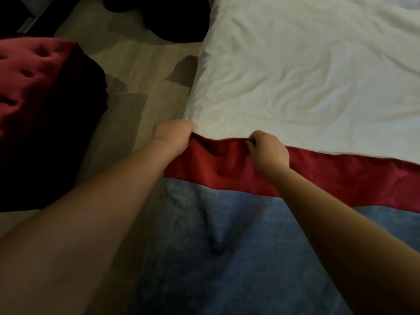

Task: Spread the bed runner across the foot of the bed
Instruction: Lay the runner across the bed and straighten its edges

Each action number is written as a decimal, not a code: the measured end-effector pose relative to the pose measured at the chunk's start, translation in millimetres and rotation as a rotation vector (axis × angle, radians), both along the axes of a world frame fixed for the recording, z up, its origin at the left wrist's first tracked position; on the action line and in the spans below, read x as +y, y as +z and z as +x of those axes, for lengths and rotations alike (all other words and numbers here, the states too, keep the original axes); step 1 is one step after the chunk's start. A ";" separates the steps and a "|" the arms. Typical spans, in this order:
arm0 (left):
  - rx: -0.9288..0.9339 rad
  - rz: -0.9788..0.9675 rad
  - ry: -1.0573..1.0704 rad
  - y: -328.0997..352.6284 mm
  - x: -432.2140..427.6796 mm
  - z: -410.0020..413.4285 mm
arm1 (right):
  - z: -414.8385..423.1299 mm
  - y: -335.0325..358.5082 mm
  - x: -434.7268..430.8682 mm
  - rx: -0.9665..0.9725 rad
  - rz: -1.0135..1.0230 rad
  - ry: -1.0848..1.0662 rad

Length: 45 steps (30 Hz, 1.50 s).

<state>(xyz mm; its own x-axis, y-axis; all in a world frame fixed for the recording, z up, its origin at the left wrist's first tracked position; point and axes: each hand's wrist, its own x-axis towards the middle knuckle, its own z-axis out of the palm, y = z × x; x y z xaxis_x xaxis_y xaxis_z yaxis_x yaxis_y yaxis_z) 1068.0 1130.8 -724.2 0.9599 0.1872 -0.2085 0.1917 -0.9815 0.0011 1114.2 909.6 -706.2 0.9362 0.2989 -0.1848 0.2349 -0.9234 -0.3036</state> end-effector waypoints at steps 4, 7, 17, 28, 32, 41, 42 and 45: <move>0.029 0.017 0.095 -0.2 27.6 3.9 | 13.0 4.2 15.0 -0.053 -0.022 -0.015; -0.033 0.004 0.100 1.7 28.4 9.0 | 18.1 3.2 25.5 -0.102 0.012 -0.049; -0.060 -0.312 -0.061 -4.9 -17.3 33.4 | 29.7 -7.3 -29.1 -0.059 -0.247 -0.073; -0.045 -0.009 0.024 3.3 -41.8 61.4 | 61.6 -14.2 -57.0 0.014 -0.007 -0.125; -0.103 -0.109 -0.089 14.1 -69.8 65.2 | 68.3 -11.9 -91.2 -0.012 -0.064 -0.021; -0.078 -0.250 -0.172 10.5 -175.2 92.8 | 98.6 -11.2 -224.9 -0.060 -0.333 0.060; -0.078 -0.245 -0.159 9.2 -182.7 96.5 | 102.6 -12.9 -231.6 -0.055 -0.323 0.053; -0.066 -0.184 -0.075 7.1 -193.1 106.9 | 115.4 -17.4 -238.0 -0.047 -0.231 0.040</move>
<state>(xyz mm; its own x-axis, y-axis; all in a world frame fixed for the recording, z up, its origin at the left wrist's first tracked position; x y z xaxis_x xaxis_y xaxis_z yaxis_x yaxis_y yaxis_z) 1174.9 937.7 -717.1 0.9825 0.0795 -0.1682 0.1117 -0.9751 0.1915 1229.6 671.7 -723.6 0.9335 0.2910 -0.2094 0.2818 -0.9567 -0.0731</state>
